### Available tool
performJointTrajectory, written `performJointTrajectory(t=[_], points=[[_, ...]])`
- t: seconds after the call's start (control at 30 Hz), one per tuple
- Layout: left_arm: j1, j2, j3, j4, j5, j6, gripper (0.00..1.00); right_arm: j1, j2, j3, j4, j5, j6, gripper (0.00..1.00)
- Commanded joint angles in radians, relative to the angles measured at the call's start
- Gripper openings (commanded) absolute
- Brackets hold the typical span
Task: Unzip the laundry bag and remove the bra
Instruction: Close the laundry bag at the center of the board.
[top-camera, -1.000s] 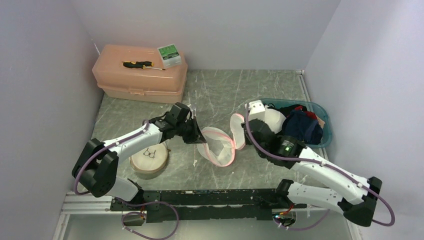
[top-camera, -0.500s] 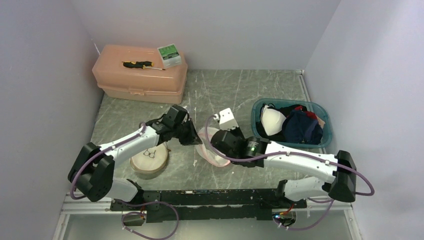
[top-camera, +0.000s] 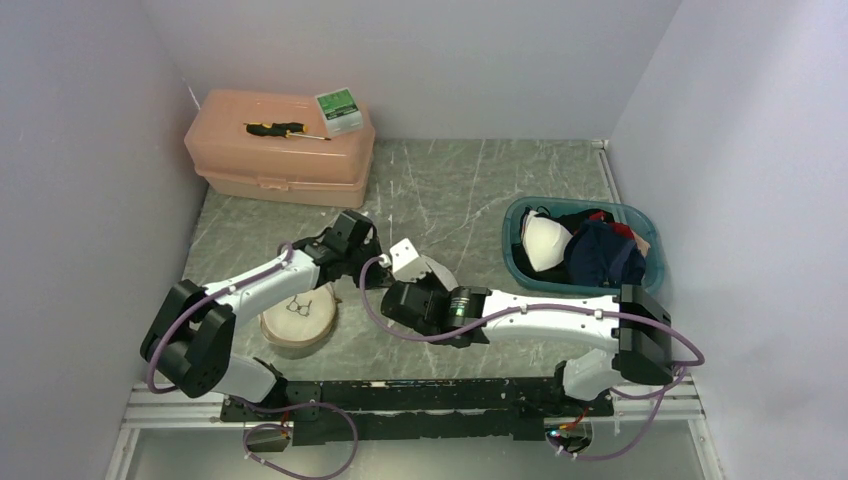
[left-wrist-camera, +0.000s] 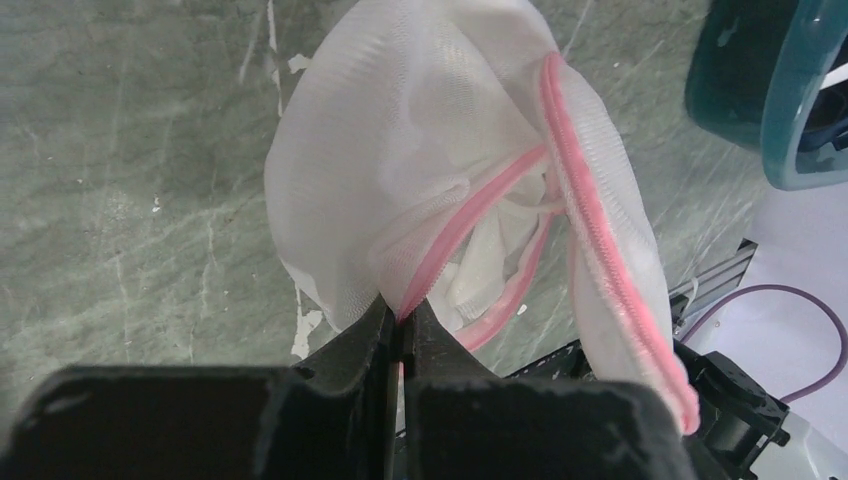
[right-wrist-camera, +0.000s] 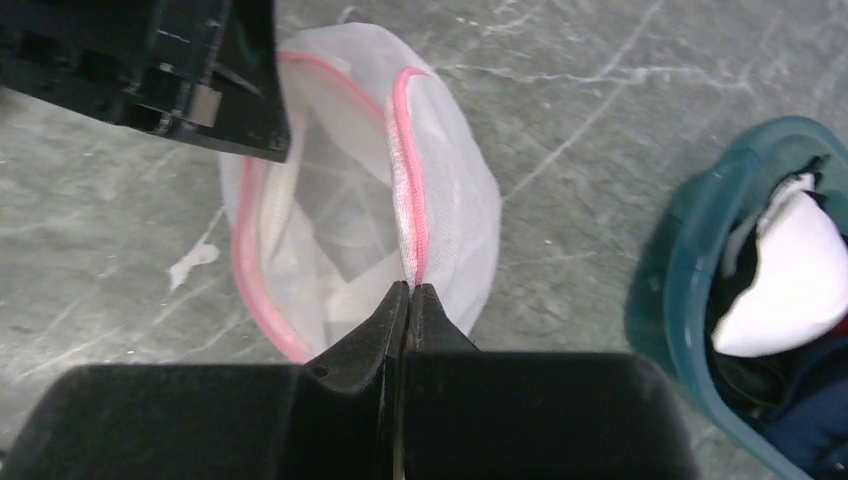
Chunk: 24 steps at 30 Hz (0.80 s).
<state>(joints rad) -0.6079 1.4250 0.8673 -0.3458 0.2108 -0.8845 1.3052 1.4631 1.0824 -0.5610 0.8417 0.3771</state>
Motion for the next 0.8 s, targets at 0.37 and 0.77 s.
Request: performJointTrajectory(t=[0.37,0.77], points=[[0.030,-0.027,-0.053,-0.013,-0.069,-0.001,0.09,-0.048,-0.027,0.016,0.208,-0.387,-0.015,0.50],[0.034,-0.092,-0.043,-0.085,-0.094,0.011,0.35,-0.358,-0.409,-0.300,0.373,-0.633,0.100,0.60]])
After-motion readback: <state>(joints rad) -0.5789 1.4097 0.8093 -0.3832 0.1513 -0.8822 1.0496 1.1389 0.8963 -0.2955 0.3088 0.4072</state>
